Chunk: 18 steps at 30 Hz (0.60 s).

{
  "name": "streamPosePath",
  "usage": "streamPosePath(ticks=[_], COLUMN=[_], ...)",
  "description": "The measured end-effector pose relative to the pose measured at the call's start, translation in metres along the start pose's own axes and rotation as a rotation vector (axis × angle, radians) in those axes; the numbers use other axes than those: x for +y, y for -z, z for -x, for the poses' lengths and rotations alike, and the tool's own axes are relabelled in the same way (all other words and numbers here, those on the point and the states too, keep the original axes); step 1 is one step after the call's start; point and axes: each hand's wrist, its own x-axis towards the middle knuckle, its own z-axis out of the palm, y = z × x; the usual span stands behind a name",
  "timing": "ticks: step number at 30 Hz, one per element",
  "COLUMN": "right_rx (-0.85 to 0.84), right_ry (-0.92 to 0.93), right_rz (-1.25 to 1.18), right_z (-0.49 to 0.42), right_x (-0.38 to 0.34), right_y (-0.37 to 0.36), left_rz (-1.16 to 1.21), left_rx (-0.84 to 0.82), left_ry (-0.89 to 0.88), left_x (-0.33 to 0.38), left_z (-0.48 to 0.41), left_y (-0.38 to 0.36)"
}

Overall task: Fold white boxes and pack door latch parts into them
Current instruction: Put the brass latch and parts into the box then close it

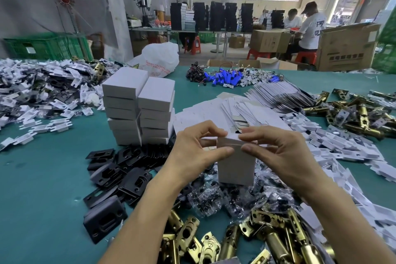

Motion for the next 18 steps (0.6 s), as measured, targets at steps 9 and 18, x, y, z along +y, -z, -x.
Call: streamPosePath(ticks=[9, 18], right_rx=[-0.045, -0.06], right_ry=[-0.003, -0.103], right_rz=[0.024, -0.05], right_z=[-0.001, 0.0], right_x=[0.009, 0.014], right_y=[0.002, 0.001], left_rz=[-0.329, -0.223], left_rx=[-0.01, -0.011], left_ry=[-0.229, -0.027], left_x=[-0.002, -0.006], left_z=[0.0, -0.001], left_y=[-0.004, -0.005])
